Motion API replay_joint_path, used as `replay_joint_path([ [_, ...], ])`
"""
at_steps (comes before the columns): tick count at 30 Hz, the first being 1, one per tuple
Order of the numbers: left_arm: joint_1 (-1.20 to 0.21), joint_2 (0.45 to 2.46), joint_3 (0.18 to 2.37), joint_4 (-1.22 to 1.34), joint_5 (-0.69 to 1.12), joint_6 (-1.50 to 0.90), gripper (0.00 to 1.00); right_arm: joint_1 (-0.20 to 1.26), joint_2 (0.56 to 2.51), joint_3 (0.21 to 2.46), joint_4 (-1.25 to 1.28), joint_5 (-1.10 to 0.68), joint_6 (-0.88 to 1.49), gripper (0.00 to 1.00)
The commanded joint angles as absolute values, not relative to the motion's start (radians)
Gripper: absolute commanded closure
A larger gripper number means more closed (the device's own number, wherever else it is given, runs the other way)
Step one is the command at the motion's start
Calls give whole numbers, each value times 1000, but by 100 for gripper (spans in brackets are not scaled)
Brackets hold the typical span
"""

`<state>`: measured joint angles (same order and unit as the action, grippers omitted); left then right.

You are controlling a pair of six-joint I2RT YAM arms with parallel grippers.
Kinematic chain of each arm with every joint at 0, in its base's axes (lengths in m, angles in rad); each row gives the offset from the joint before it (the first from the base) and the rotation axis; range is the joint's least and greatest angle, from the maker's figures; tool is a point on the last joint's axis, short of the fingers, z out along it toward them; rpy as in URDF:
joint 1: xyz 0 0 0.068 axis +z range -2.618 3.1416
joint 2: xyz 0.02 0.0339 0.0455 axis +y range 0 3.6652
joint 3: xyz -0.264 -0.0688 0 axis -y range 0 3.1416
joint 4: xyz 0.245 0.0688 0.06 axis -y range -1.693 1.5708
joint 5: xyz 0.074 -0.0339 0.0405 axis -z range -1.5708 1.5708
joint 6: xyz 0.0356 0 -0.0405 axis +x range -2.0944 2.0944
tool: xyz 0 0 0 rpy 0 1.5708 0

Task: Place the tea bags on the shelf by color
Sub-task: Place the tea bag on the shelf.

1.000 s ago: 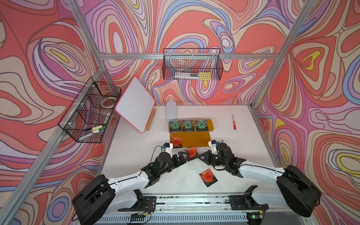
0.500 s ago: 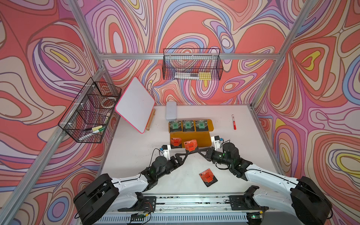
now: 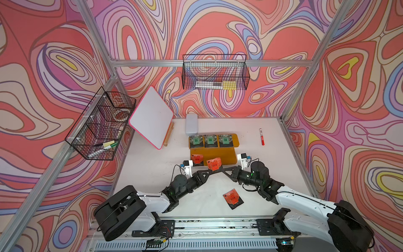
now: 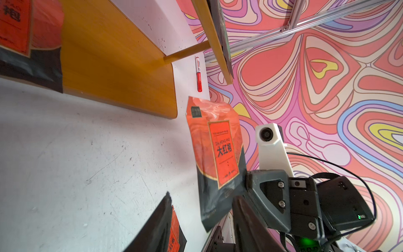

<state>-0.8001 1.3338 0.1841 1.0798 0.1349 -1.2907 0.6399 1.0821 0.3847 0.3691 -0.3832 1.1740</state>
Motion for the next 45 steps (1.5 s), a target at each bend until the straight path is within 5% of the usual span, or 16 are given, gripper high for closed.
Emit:
replay_joint_path([
  [1, -807, 1338, 212, 1127, 139, -1289, 55, 638, 1062, 369, 391, -391, 1183, 100],
  [16, -807, 1290, 264, 1013, 137, -1247, 69, 646, 1052, 363, 391, -403, 1186, 100],
  [25, -807, 1281, 272, 983, 129, -1238, 98, 647, 1040, 367, 378, -401, 1180, 100],
  [29, -807, 1282, 273, 979, 133, -1238, 100, 648, 1042, 369, 366, -397, 1171, 100],
  [35, -805, 1273, 275, 925, 126, -1224, 100, 647, 1029, 429, 196, -348, 1075, 58],
  [45, -745, 1229, 330, 645, 147, -1129, 100, 647, 932, 566, -226, -123, 828, 52],
])
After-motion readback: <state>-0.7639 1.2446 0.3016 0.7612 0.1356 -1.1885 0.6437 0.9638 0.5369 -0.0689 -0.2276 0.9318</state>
